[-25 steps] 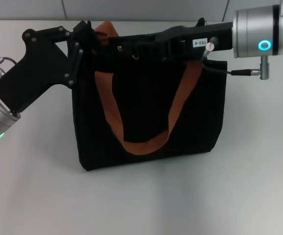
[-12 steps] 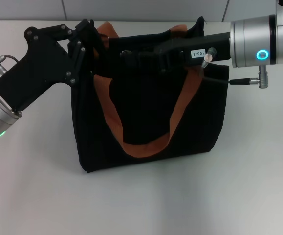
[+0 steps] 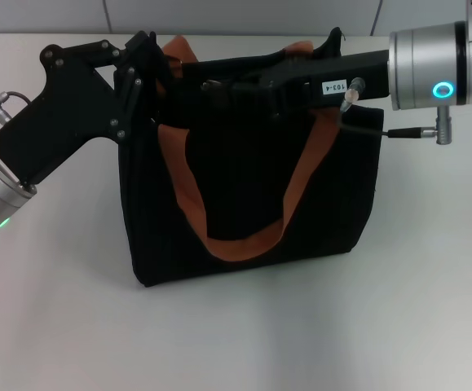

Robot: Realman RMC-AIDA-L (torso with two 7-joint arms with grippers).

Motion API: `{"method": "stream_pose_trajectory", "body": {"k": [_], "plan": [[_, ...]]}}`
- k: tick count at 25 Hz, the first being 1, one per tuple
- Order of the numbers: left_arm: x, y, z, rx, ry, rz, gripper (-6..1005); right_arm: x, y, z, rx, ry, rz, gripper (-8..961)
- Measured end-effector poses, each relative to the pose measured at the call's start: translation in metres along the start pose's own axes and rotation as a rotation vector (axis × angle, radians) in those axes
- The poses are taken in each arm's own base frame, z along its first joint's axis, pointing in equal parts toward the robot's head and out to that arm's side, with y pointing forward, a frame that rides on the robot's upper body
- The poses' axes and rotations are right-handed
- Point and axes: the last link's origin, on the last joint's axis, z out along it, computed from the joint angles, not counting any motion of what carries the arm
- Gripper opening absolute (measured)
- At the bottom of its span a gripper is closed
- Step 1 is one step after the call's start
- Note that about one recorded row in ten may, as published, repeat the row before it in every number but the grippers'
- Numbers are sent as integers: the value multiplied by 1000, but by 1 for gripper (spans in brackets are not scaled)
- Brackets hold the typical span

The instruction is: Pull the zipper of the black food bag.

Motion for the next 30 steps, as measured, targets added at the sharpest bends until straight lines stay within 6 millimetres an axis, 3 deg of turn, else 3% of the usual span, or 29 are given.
{"method": "stream_pose_trajectory", "body": {"k": [19, 30], "plan": [[-1, 1, -2, 10, -9, -8, 24, -32, 3, 3, 183, 170, -33, 33], [-2, -1, -4, 26, -19, -7, 24, -31, 1, -5, 255, 189, -16, 28]]}}
